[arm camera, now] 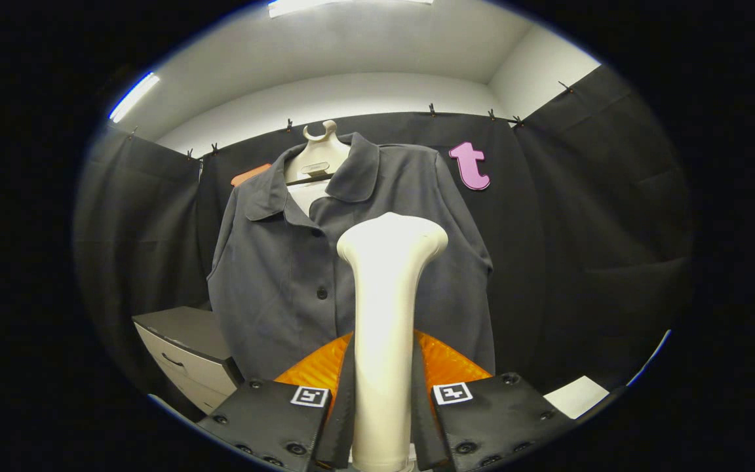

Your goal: Iron the clothes twice with a garment steamer, once on the left side and once on the right side.

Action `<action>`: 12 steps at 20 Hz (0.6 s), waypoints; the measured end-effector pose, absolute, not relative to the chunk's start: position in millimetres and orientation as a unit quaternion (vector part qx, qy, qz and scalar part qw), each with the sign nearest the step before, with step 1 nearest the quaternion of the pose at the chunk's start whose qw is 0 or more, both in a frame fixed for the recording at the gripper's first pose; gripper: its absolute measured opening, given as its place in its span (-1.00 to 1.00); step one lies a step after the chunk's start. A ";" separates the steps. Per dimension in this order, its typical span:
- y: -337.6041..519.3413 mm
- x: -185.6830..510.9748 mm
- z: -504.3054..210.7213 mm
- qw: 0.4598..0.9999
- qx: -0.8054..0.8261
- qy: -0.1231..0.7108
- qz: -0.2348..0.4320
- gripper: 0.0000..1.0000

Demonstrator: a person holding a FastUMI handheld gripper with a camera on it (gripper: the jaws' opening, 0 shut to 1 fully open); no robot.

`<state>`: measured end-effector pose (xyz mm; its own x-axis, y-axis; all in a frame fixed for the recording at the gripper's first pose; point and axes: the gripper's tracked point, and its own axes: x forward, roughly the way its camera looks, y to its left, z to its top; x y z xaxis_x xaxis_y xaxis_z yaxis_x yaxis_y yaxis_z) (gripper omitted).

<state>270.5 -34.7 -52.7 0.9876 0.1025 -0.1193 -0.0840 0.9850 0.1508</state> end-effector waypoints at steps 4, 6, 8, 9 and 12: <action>-30.6 282.1 -70.1 0.993 0.074 0.080 0.046 -0.12; -29.7 280.1 -80.4 0.992 0.078 0.089 0.046 -0.12; -28.9 275.8 -90.1 0.991 0.077 0.096 0.046 -0.12; -29.0 273.9 -94.2 0.991 0.075 0.100 0.045 -0.12; -29.2 268.2 -103.7 0.991 0.071 0.107 0.042 -0.12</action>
